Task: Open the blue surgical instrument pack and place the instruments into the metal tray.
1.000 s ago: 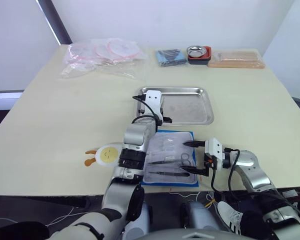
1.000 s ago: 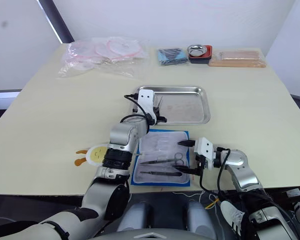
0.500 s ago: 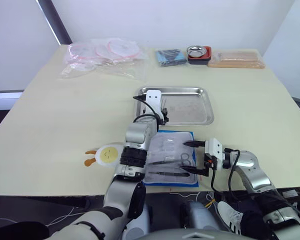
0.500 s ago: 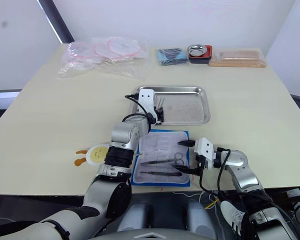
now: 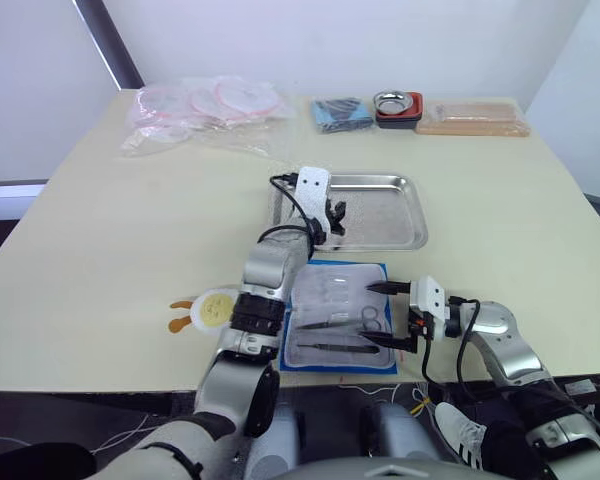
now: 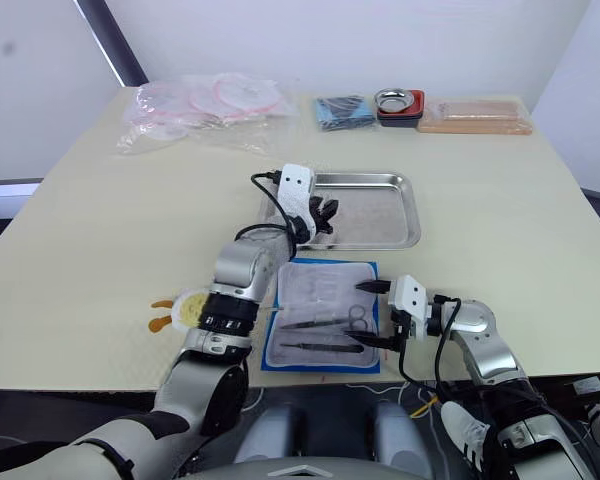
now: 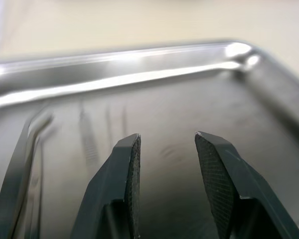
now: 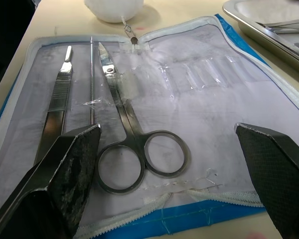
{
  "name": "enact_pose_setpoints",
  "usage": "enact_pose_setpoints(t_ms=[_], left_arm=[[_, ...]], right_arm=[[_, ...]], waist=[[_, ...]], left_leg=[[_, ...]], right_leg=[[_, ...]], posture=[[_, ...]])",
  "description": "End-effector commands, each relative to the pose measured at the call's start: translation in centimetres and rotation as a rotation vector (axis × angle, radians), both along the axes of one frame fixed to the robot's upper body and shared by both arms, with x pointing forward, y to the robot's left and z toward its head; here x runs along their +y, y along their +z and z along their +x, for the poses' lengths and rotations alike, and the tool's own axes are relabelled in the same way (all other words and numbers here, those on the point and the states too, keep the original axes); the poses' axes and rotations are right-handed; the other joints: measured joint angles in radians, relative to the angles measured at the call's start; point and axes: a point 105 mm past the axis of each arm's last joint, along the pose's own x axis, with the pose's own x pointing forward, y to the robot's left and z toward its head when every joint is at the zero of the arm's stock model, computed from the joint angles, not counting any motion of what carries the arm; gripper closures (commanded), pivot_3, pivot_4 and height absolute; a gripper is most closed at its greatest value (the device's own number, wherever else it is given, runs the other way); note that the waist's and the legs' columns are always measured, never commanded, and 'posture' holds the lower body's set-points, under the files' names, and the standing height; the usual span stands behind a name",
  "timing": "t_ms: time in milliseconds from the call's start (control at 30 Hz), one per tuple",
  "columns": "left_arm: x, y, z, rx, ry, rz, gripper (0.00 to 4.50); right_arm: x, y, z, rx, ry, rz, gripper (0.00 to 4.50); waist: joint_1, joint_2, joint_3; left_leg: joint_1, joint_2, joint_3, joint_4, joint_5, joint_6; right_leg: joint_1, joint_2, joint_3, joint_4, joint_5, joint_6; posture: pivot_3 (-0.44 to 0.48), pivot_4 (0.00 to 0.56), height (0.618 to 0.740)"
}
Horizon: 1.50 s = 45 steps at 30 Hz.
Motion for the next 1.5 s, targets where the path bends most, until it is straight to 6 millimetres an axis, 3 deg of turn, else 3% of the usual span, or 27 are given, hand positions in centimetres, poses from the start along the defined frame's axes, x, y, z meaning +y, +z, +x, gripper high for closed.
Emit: enact_pose_setpoints(t_ms=[33,200,300,533,700,933,1000,1100,1133,1333,1500], left_arm=[[-1.4,2.2,-2.2,-0.133,-0.246,-0.011,2.68],[0.0,2.6,-4.0,-0.234,-0.405,0.010,2.68],[1.4,2.2,-4.8,-0.207,-0.457,-0.030,2.68],[3.7,0.7,-9.7,-0.209,-0.725,0.052,2.68],[6.0,0.1,-12.0,-0.197,-0.877,0.125,2.68],[9.1,1.1,-14.0,-0.170,-1.041,0.117,2.68],[9.6,2.2,-14.6,-0.164,-1.083,0.057,1.75],[10.1,2.5,-15.1,-0.176,-1.150,0.120,0.29],[10.1,2.7,-15.3,-0.179,-1.171,0.137,0.04],[9.3,5.6,-15.7,-0.234,-1.263,0.127,0.04],[9.1,5.5,-16.2,-0.208,-1.299,0.129,0.04]], right_arm=[[-1.2,-5.1,-2.3,0.196,-0.026,-0.116,0.00],[-1.1,-5.2,-2.4,0.199,-0.025,-0.115,0.00],[-1.1,-5.1,-2.3,0.198,-0.028,-0.116,0.00],[-1.1,-5.2,-2.4,0.201,-0.031,-0.111,0.00],[-1.2,-5.1,-2.3,0.199,-0.031,-0.111,0.00],[-1.8,-4.9,-2.2,0.195,-0.028,-0.122,0.00],[-2.0,-5.0,-2.3,0.194,-0.027,-0.126,0.00],[-2.2,-4.9,-2.3,0.194,-0.025,-0.132,0.00],[-2.3,-4.9,-2.3,0.195,-0.024,-0.134,0.00],[-2.5,-5.0,-2.3,0.196,-0.018,-0.144,0.00],[-2.6,-4.8,-2.2,0.189,-0.015,-0.145,0.00]], waist=[[0.000,0.001,0.000],[0.002,0.001,0.000],[0.001,0.001,0.000],[0.001,0.001,0.001],[0.003,0.003,0.002],[0.003,0.004,0.003],[0.003,0.004,0.003],[0.003,0.004,0.003],[0.004,0.004,0.003],[0.008,0.004,0.003],[0.005,0.004,0.003]], left_leg=[[0.000,0.000,0.000,0.000,0.000,0.000],[0.000,0.000,-0.002,0.000,0.000,0.000],[0.000,0.001,-0.002,0.000,0.000,0.000],[0.000,0.005,-0.001,-0.001,0.000,0.000],[0.000,0.005,-0.001,-0.001,0.000,0.000],[-0.001,0.005,-0.001,-0.003,0.000,0.000],[-0.002,0.005,-0.002,-0.003,0.000,0.000],[-0.002,0.005,-0.002,-0.003,0.000,0.000],[-0.002,0.005,-0.002,-0.003,0.000,0.000],[-0.003,0.004,-0.003,-0.003,0.000,0.000],[-0.003,0.002,-0.002,-0.003,0.000,0.000]], right_leg=[[0.000,0.000,0.000,0.000,0.000,0.000],[0.000,-0.002,0.001,0.000,-0.002,-0.004],[0.000,-0.002,0.001,-0.001,-0.002,-0.004],[-0.001,-0.004,0.001,-0.002,-0.002,-0.004],[-0.001,-0.011,-0.001,-0.003,-0.002,-0.004],[-0.001,-0.013,-0.003,-0.007,-0.002,-0.005],[-0.001,-0.014,-0.005,-0.009,-0.002,-0.005],[-0.001,-0.014,-0.006,-0.010,-0.002,-0.004],[-0.001,-0.014,-0.006,-0.010,-0.002,-0.004],[-0.001,-0.013,-0.007,-0.010,-0.003,-0.004],[-0.001,-0.011,-0.006,-0.010,-0.003,-0.003]], posture=[[0.000,0.150,0.740],[0.000,0.150,0.740],[0.000,0.150,0.740],[0.000,0.150,0.740],[0.000,0.150,0.740],[0.000,0.150,0.740],[0.000,0.150,0.740],[0.000,0.150,0.740],[0.000,0.150,0.740],[0.000,0.150,0.740],[0.000,0.150,0.740]])
